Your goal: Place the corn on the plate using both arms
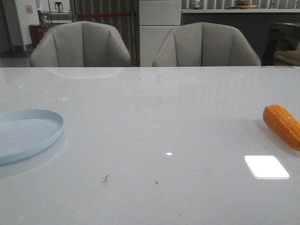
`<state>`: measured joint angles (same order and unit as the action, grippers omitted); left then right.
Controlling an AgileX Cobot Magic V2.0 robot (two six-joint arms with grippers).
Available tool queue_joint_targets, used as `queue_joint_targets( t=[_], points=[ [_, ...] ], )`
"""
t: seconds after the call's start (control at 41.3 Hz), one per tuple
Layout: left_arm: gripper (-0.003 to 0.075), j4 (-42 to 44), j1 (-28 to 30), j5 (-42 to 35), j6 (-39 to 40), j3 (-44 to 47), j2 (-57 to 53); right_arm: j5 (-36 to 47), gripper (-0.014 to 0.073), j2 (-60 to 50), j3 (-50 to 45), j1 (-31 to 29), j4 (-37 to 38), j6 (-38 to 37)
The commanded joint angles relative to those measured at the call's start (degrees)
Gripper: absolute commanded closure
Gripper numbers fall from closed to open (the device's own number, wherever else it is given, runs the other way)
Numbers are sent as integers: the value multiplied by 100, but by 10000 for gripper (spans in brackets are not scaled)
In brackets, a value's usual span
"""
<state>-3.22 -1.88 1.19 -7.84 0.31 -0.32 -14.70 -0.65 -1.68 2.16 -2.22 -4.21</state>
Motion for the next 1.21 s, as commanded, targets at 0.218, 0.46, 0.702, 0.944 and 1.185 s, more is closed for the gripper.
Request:
queue_joint_targets(
  t=[0.218, 0.46, 0.702, 0.944, 1.185],
  points=[
    [631, -8, 1, -508, 18, 222, -95, 476, 543, -129, 154, -1, 29, 33],
    [631, -207, 1, -680, 18, 212, -95, 492, 543, -129, 154, -1, 29, 33],
    [631, -210, 1, -777, 18, 212, -95, 529, 543, -129, 133, -1, 39, 39],
    [631, -210, 1, -1705, 18, 200, -95, 1424, 543, -129, 133, -1, 34, 39],
    [631, -210, 1, -1913, 28, -354, -86, 3645, 543, -129, 229, 5, 29, 26]
  ],
)
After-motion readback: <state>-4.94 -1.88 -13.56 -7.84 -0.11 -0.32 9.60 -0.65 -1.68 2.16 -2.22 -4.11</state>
